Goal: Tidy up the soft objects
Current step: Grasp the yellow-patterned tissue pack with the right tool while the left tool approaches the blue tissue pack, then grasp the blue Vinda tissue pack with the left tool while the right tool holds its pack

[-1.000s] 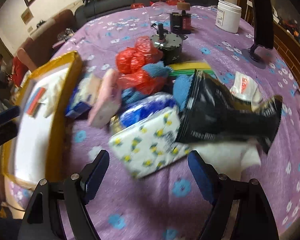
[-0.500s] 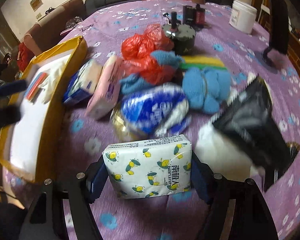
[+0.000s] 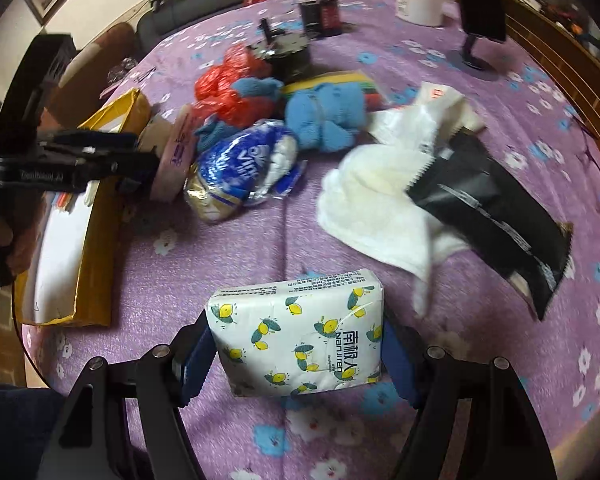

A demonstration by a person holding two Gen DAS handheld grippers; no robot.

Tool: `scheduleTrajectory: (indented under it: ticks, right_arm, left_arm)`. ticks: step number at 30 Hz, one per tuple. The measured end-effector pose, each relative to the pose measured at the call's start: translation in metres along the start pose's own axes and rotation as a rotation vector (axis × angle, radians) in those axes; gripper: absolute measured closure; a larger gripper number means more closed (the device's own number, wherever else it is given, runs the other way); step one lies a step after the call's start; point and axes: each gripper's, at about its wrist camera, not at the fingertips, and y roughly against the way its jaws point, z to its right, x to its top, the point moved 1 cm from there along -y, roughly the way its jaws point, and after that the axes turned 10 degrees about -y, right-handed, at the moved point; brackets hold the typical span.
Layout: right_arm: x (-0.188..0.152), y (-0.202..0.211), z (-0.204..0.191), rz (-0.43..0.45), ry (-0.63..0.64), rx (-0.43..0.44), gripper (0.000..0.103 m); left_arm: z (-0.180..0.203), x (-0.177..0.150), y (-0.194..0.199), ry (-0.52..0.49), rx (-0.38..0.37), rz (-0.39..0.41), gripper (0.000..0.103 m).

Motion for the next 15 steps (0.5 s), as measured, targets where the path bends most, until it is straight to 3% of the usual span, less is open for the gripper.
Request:
scheduleTrajectory:
  ticks: [5,9,15]
  right_arm:
    - [-0.001,0.007,0.015,0.008,-0.055,-0.021,0.025]
    - [0.001,0.009,0.023,0.009,-0.093,-0.025,0.025]
    - [-0.001,0.005,0.032,-0.009,-0.127,-0.032,0.025]
  left_arm:
    - [0.047,-0.003,-0.002,-0.027,-0.174,-0.035,0.015]
    - [0.084,-0.01,0.0,-0.035,-0.365,-0.048,0.013]
    - [0.094,-0.032,0.009,-0.049,-0.223,-0.08,0.012]
